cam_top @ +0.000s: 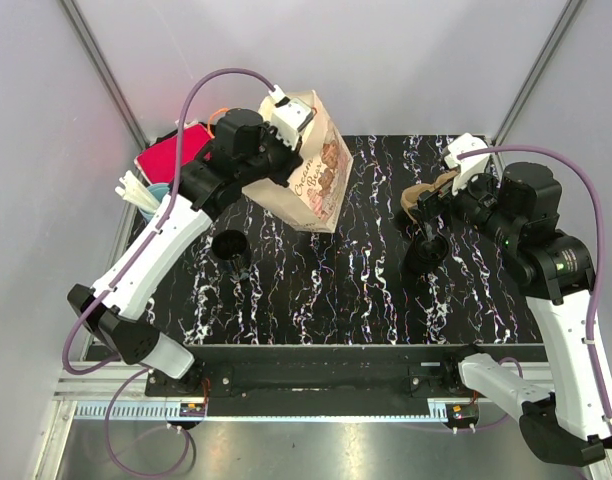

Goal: Pack the takeout coffee

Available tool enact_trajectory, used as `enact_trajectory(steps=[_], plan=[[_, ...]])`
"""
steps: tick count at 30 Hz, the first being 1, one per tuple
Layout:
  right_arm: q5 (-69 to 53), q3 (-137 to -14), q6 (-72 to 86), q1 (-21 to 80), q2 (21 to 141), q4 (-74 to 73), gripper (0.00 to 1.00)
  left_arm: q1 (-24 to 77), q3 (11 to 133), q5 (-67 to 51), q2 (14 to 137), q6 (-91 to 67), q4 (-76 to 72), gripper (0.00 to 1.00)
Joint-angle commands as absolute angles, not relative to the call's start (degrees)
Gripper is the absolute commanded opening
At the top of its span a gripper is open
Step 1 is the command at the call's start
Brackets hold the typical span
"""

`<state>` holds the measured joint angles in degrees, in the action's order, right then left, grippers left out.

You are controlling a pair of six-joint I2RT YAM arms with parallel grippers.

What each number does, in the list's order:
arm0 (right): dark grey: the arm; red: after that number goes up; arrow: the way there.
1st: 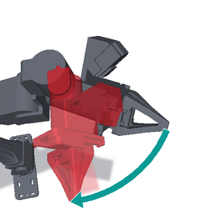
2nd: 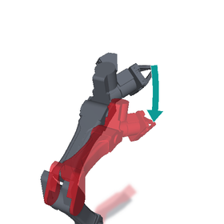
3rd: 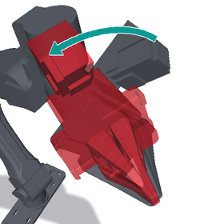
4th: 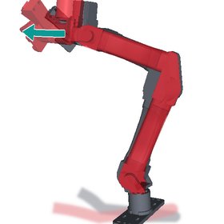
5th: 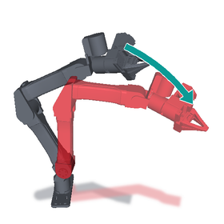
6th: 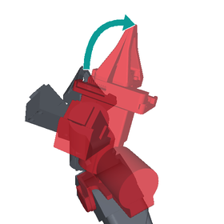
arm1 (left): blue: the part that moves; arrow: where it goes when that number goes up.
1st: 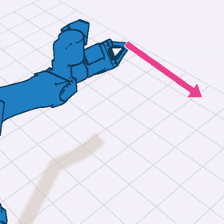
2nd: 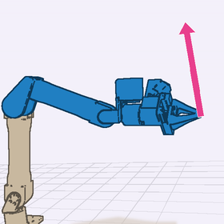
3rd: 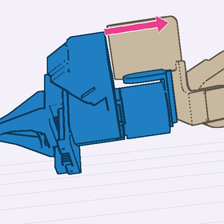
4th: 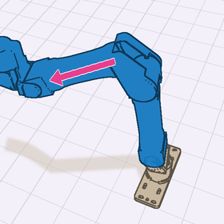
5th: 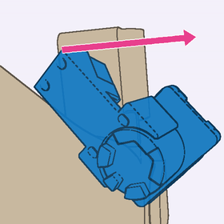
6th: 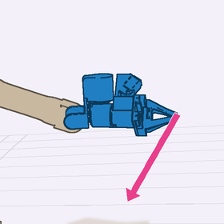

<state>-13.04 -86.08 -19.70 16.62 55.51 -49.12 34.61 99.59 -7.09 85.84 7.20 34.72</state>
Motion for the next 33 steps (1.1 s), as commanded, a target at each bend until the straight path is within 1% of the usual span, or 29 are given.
enact_trajectory(steps=[1,5,8,10,12,13,14,15,16,17,18,26,33], plan=[[-14.0,-86.1,-19.1,16.1,55.0,-46.6,1.0,34.7,101.4,-4.6,85.3,9.6,31.0,0.0],[-14.1,-86.1,-19.1,16.1,54.8,-46.6,1.0,35.1,104.6,-1.9,86.7,11.0,32.2,0.0],[-14.2,-86.0,-19.2,15.9,54.6,-46.5,1.0,38.0,102.3,1.3,88.1,13.9,32.2,0.0],[-14.3,-85.8,-19.2,16.1,54.7,-46.6,1.0,40.3,98.5,3.2,89.4,16.3,32.1,0.01],[-14.4,-85.8,-19.1,15.9,54.7,-46.4,1.0,43.5,94.2,4.4,91.7,17.5,32.0,0.06],[-14.5,-85.8,-19.1,15.8,54.8,-46.5,1.0,44.3,93.0,4.2,92.4,17.9,32.1,0.11],[-14.5,-85.9,-19.1,15.7,54.6,-46.6,1.0,45.3,91.9,3.3,93.3,18.0,32.1,0.23],[-14.4,-86.0,-19.0,15.6,54.6,-46.6,1.0,45.6,90.9,3.1,93.7,18.0,32.1,0.49],[-14.3,-86.0,-19.0,15.7,54.6,-46.6,1.0,45.6,90.7,2.6,93.4,17.8,32.0,0.69],[-14.2,-86.0,-19.0,15.7,54.5,-46.6,1.0,45.6,90.4,1.9,93.0,17.5,32.1,0.87],[-14.2,-86.2,-19.0,15.8,54.5,-46.7,1.0,45.5,90.3,1.7,92.6,17.7,31.7,0.99],[-14.9,-86.3,-18.7,15.6,54.8,-46.5,1.0,44.9,93.1,4.7,88.5,18.5,31.9,0.99],[-15.2,-87.3,-18.5,15.5,55.0,-46.7,1.0,44.8,96.3,4.0,86.9,19.5,33.0,0.99]])
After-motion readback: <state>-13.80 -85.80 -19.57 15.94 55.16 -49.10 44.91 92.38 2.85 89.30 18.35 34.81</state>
